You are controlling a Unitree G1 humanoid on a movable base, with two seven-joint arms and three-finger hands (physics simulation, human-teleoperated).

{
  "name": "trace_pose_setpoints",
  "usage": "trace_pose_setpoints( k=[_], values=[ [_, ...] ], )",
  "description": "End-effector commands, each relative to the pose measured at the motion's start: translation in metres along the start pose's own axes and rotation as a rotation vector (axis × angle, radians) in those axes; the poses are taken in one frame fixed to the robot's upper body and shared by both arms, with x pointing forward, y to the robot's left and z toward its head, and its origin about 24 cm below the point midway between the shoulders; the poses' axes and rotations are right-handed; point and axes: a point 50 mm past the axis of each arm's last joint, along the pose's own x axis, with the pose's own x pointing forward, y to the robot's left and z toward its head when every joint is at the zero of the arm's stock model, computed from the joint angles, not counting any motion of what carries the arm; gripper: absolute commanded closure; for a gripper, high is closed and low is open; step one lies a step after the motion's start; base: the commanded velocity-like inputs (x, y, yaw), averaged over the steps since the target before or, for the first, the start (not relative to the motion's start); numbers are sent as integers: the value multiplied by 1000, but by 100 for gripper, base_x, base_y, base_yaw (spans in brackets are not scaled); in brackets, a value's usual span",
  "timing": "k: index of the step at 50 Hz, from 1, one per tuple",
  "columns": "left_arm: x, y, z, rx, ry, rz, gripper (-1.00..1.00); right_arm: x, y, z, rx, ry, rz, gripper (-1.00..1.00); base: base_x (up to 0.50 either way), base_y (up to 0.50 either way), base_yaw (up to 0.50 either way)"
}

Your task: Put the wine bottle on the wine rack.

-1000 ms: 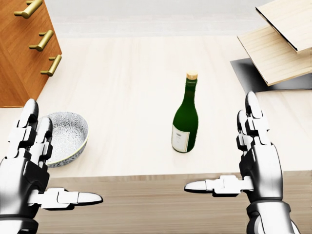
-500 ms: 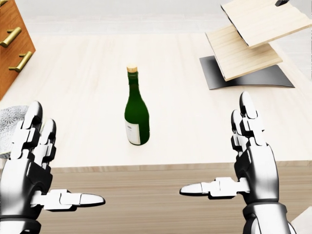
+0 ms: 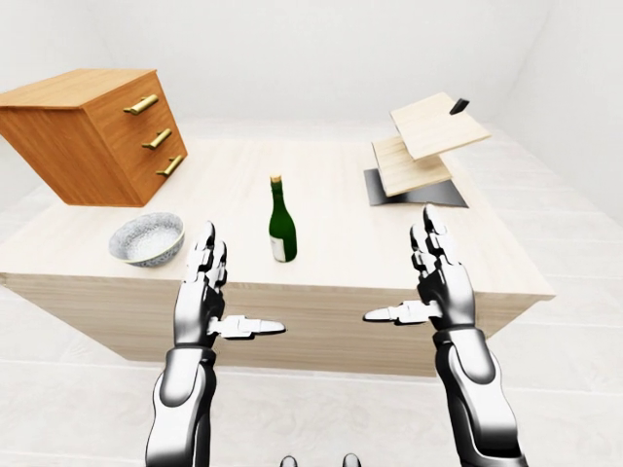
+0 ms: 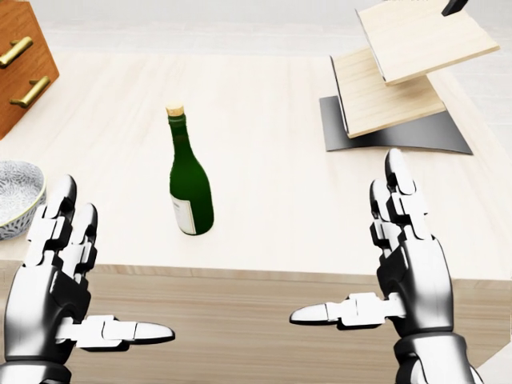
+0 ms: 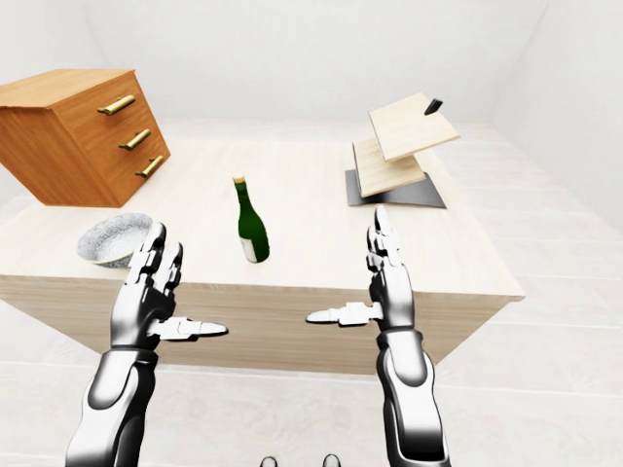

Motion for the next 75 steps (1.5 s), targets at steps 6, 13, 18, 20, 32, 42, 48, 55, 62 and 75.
trace_pose_setpoints(
  k=[6, 13, 18, 20, 32, 42, 48, 55, 62, 75],
  values=[
    [2, 3, 6, 3, -25, 5, -100, 4, 4, -4, 26, 14, 26, -100, 0, 0, 50],
    [1, 2, 1, 2, -7, 3, -100, 3, 5, -2, 24, 6, 29, -100, 0, 0, 50],
    [1, 2, -2, -1, 8, 2, -100, 1, 6, 1, 23, -5, 26, -100, 0, 0, 50],
    [1, 2, -3, -1, 11, 2, -100, 1, 6, 4, 24, -17, 24, -100, 0, 0, 50],
    [0, 0, -6, -4, 24, -3, -100, -2, 7, 3, -4, -11, 19, -100, 0, 1, 37],
    [-2, -1, -2, -4, 9, -5, -100, -3, 14, 0, -38, 5, 50, -100, 20, -35, 0],
    [-2, 0, -4, -5, 18, -3, -100, -4, 14, -1, -46, 12, 52, -100, 25, -43, 0],
    [-2, 0, -9, -7, 39, -4, -100, -5, 13, 0, -40, 8, 43, -100, 16, -27, 0],
    [-2, 0, -8, -7, 36, -3, -100, -4, 13, -1, -28, 11, 43, -100, 0, 0, 0],
    [-3, 0, -7, -8, 33, -2, -100, -4, 12, -3, -37, 17, 44, -100, 35, -10, 0]
  ],
)
